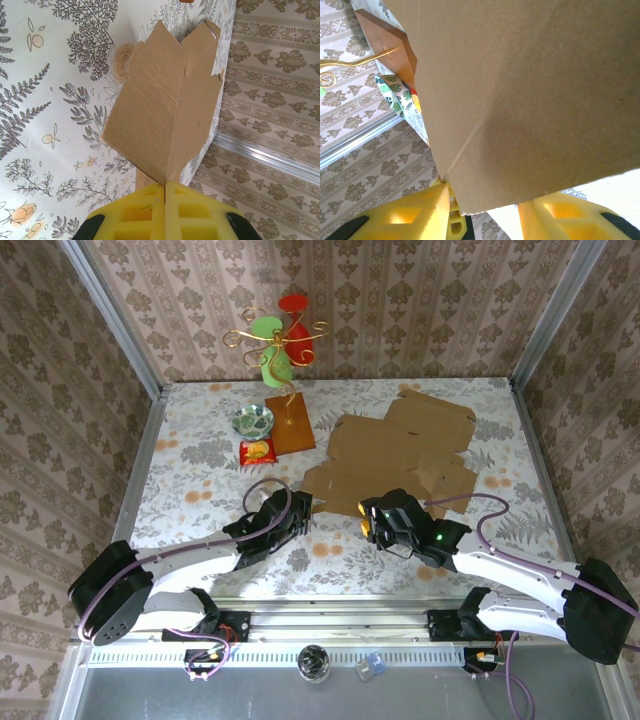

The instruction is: Fold the paper box

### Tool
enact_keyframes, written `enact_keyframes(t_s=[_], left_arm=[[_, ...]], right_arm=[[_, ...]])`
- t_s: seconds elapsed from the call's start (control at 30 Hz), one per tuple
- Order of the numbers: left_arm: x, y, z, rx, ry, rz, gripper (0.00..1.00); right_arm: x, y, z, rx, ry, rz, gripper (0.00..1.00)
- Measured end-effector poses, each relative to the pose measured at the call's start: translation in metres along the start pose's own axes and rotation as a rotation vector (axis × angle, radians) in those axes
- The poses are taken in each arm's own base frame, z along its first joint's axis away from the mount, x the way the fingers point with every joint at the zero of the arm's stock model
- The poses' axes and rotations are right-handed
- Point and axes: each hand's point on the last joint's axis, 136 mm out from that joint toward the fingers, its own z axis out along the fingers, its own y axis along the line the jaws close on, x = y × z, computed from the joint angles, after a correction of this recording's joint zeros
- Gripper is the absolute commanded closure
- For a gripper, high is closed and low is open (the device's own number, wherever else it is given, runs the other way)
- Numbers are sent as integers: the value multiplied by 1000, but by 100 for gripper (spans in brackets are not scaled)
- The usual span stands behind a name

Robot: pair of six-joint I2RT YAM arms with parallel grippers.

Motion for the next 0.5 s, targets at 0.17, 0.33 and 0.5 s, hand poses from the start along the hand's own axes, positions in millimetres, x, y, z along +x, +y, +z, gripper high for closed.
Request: enact_keyframes(t_s=[0.17,0.33,0.5], left_arm=[[0,0,0,0,2,0,100],[1,0,0,2,3,-1,100],[2,-1,0,5,11,-3,100]], right_arm=[[-5,3,2,-10,-20,-4,64],[-7,5,3,-19,-27,-14,68],[-14,7,5,-25,-48,-8,69]])
